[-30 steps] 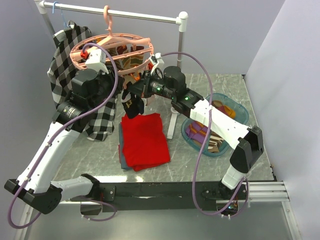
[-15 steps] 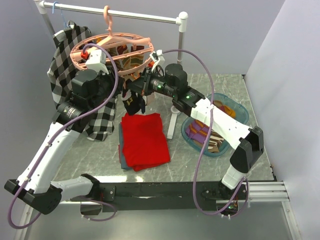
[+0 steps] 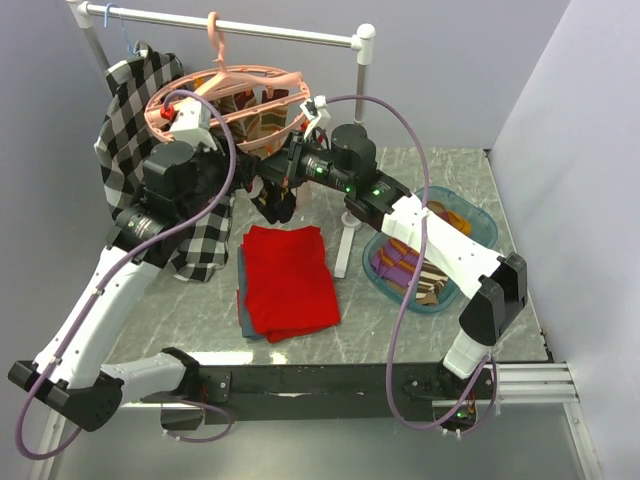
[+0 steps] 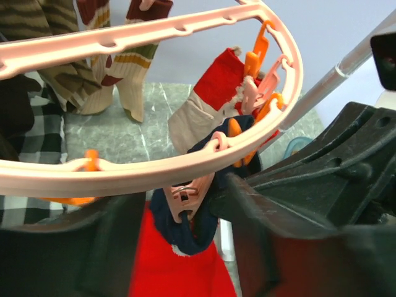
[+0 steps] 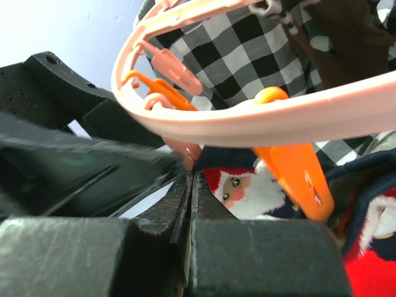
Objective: Clip the socks to the hanger
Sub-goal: Clamp the sock onto the hanger, then open the clamp at the hanger.
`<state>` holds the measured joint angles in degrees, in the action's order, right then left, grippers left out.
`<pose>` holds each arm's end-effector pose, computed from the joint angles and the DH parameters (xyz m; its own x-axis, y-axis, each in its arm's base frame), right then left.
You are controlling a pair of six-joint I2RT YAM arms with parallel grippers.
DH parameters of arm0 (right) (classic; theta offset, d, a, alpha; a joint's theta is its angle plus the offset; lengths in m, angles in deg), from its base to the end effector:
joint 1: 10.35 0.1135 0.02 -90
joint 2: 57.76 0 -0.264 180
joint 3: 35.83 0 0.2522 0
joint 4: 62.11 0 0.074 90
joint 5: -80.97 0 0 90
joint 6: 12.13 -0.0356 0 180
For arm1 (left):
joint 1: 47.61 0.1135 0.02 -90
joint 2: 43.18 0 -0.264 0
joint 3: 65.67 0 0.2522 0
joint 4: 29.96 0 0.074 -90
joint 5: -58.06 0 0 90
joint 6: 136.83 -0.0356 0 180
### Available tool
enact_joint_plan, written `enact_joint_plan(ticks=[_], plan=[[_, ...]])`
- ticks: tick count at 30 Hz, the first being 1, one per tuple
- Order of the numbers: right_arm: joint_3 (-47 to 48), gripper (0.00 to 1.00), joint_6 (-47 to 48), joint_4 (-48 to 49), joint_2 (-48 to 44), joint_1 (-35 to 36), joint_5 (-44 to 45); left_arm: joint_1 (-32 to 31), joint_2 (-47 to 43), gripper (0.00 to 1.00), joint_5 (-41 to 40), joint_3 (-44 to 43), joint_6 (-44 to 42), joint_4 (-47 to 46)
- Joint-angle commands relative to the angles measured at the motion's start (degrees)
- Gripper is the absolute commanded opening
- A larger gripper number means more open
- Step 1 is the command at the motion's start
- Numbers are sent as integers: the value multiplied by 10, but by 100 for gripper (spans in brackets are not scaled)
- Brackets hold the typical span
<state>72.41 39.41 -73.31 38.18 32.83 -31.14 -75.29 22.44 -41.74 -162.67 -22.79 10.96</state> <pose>0.2830 0.2840 0.4319 -0.5540 0.2703 -0.7874 -0.7200 0.3192 0.6162 0.2100 -0.1033 0.4672 -0.2600 -0.3169 -0.9121 0.2225 0.8995 -0.3760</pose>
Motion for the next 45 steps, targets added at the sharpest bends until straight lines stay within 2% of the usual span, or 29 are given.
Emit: enact_joint_plan(ticks=[1, 4, 5, 10, 15, 23, 40, 45], plan=[[8, 0, 18, 25, -22, -7, 21, -2, -23, 74, -6, -24, 18, 8], [-3, 0, 23, 24, -30, -16, 29, -3, -25, 92, -23, -56, 37, 46], [-3, 0, 26, 21, -32, -17, 30, -3, -26, 94, -28, -64, 41, 55], [-2, 0, 43, 8, -37, -20, 39, -3, -41, 97, -38, -98, 61, 105], [1, 0, 58, -6, -40, -24, 48, -3, -68, 95, -73, -89, 68, 136], [5, 3, 74, -22, -43, -27, 56, -3, -69, 83, -137, -59, 65, 142], [-10, 6, 103, -40, -60, -32, 65, -2, -31, 42, -159, -10, 70, 30], [-20, 6, 112, -40, -70, -35, 66, -3, -21, 37, -162, -10, 66, 11]])
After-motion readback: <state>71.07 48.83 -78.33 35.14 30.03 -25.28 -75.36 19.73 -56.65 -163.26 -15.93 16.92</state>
